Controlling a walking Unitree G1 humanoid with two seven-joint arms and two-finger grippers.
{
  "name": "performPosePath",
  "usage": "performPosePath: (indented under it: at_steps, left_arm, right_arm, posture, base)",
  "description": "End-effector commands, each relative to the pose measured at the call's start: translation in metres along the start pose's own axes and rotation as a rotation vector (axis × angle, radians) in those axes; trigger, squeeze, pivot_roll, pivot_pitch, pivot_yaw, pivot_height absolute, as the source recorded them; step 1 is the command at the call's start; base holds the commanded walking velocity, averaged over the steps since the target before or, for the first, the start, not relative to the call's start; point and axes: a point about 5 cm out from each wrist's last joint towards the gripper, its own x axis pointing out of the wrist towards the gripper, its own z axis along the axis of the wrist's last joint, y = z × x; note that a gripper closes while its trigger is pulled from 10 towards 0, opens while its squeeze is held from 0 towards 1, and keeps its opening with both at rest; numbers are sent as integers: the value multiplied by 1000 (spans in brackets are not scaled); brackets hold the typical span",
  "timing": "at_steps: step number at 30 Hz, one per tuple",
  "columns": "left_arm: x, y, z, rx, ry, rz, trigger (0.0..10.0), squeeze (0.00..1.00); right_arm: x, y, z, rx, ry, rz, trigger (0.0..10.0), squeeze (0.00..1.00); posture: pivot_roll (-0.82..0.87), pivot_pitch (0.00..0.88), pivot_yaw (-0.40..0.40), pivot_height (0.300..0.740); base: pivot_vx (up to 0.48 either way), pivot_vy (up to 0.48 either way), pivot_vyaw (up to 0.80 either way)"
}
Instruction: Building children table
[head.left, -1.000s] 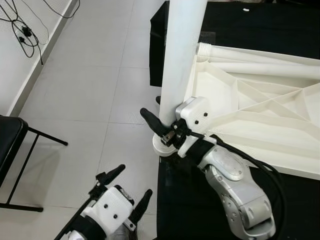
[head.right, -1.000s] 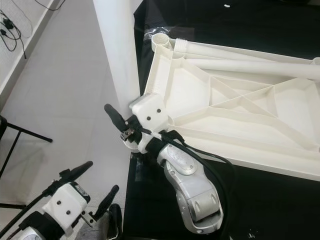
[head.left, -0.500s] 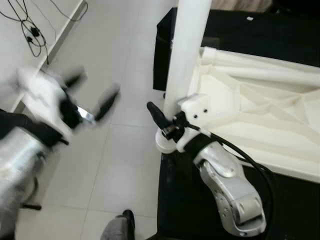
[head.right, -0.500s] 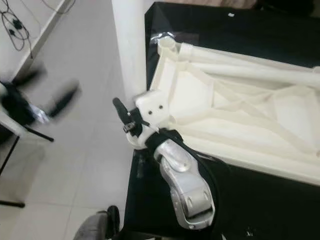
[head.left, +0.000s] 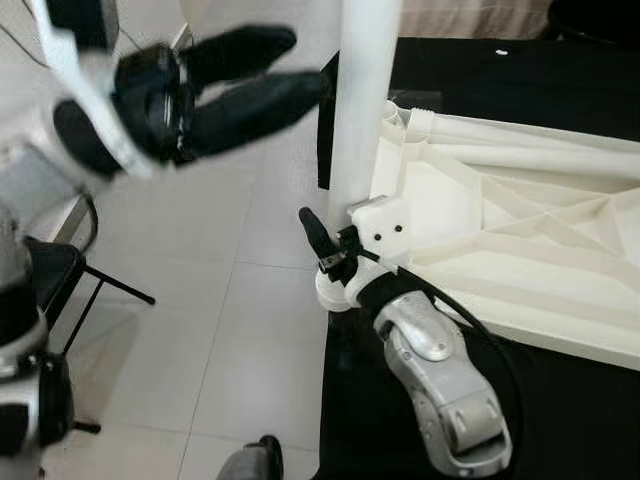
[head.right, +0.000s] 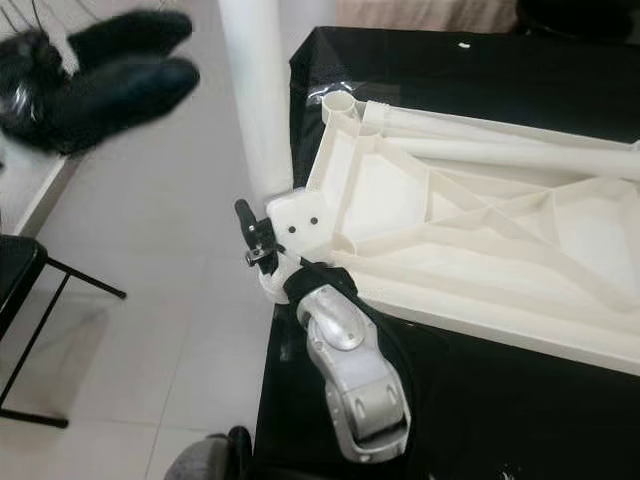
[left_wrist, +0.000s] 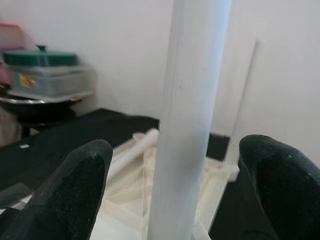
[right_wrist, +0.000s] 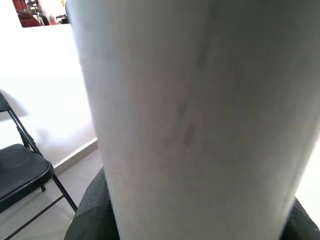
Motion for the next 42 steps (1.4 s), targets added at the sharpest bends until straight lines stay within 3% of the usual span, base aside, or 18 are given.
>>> performPosePath:
  at_steps: [1, 11, 12, 25, 30, 31, 33, 36, 38, 39, 40, 41, 42]
  left_arm:
    - [5, 6, -7, 9, 68, -1, 10000, 0]
    - [41, 19, -30, 43, 136, -16, 10000, 0]
    - [55, 24, -31, 64, 149, -46, 0, 0]
    - [63, 34, -30, 153, 188, -54, 0, 0]
    - [67, 33, -27, 176, 185, -54, 0, 0]
    - [67, 33, -26, 178, 181, -57, 0, 0]
    - [68, 33, -25, 178, 175, -60, 0, 0]
    - [68, 33, -26, 178, 174, -61, 0, 0]
    - [68, 33, -26, 175, 170, -62, 0, 0]
    - [68, 33, -26, 175, 170, -62, 0, 0]
    - [68, 33, -26, 171, 165, -63, 0, 0]
    - [68, 33, -27, 163, 162, -64, 0, 0]
    - [68, 33, -27, 163, 162, -64, 0, 0]
  right_arm:
    - [0, 2, -16, 27, 81, -7, 10000, 0]
    - [4, 5, -11, 43, 51, -4, 10000, 0]
    - [5, 5, -11, 43, 46, -8, 10000, 0]
    - [9, 5, -11, 44, 36, -2, 10000, 0]
    - [16, -3, -5, 45, 9, 67, 10000, 0]
    - [18, -6, -1, 69, -7, 143, 10000, 1000]
    - [21, -13, 5, 104, -31, 276, 10000, 1000]
    - [22, -16, 8, 113, -39, 326, 10000, 1000]
    - [27, -32, 14, 43, -52, 454, 10000, 1000]
    - [27, -32, 14, 43, -52, 454, 10000, 1000]
    - [31, -41, 15, -15, -39, 544, 10000, 259]
    - [35, -54, 18, -89, -23, 681, 10000, 0]
    - [35, -54, 18, -89, -23, 681, 10000, 0]
  posture:
    - [128, 220, 47, 740]
    - [134, 222, 60, 740]
    - [136, 221, 64, 740]
    - [137, 215, 65, 740]
    - [135, 214, 58, 740]
    - [135, 213, 55, 740]
    - [135, 216, 52, 740]
    - [135, 216, 52, 740]
    - [135, 216, 50, 740]
    - [135, 216, 50, 740]
    - [138, 223, 49, 740]
    - [138, 223, 49, 740]
    - [138, 223, 49, 740]
  base:
    - [0, 0, 0]
    - [0, 0, 0]
    - [0, 0, 0]
    - [0, 0, 0]
    - [0, 0, 0]
    - [0, 0, 0]
    - [0, 0, 0]
    - [0, 0, 0]
    - [0, 0, 0]
    - [0, 0, 0]
    - [0, 0, 0]
    - [0, 0, 0]
    - [0, 0, 0]
